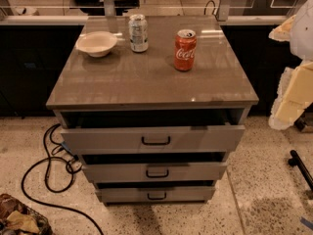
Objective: Open top drawer
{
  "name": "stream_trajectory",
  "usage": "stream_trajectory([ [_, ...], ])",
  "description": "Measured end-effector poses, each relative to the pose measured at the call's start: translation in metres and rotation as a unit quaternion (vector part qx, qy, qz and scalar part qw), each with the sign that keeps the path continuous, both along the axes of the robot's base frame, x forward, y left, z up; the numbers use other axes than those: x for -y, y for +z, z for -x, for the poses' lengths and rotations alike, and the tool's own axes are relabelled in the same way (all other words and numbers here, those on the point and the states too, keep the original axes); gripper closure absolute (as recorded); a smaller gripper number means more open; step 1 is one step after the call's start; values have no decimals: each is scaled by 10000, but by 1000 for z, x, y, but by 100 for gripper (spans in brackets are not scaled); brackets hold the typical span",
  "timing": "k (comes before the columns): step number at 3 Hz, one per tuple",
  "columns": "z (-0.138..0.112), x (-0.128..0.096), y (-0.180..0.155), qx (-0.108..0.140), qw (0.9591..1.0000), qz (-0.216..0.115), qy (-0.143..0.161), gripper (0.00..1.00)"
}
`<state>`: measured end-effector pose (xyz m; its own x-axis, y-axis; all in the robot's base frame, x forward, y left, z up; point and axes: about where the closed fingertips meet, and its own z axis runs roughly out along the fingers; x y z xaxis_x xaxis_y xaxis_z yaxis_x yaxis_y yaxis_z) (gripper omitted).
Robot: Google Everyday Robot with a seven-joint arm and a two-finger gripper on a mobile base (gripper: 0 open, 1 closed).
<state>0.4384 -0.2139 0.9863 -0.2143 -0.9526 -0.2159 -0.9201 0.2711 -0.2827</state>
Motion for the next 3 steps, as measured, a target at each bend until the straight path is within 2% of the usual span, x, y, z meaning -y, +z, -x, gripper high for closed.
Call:
stream_trajectory([
  [2,-1,-11,-17,45,10000,-73,-1,0],
  [3,-2,-28,-42,120,9997,-200,37,0],
])
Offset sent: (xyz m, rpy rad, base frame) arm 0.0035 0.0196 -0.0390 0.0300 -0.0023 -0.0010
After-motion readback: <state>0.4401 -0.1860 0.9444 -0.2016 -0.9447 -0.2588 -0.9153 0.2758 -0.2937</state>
